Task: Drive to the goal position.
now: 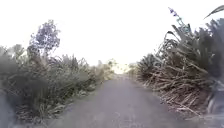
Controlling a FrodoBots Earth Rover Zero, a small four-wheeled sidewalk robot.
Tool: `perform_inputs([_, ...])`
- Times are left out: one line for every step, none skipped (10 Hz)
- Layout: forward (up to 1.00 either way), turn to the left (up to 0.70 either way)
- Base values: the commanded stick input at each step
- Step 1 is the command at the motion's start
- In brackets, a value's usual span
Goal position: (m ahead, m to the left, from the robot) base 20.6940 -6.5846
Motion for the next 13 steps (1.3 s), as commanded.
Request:
perform_inputs([0.70, 0.00])
perform_inputs([0.70, 0.00])
perform_inputs([0.70, 0.00])
perform_inputs([0.70, 0.00])
perform_inputs([0.70, 0.00])
perform_inputs([0.70, 0.00])
perform_inputs([0.70, 0.00])
perform_inputs([0.70, 0.00])
perform_inputs([0.70, 0.00])
perform_inputs([0.70, 0.00])
perform_inputs([0.70, 0.00])
perform_inputs([0.70, 0.00])
perform_inputs([0.70, 0.00])
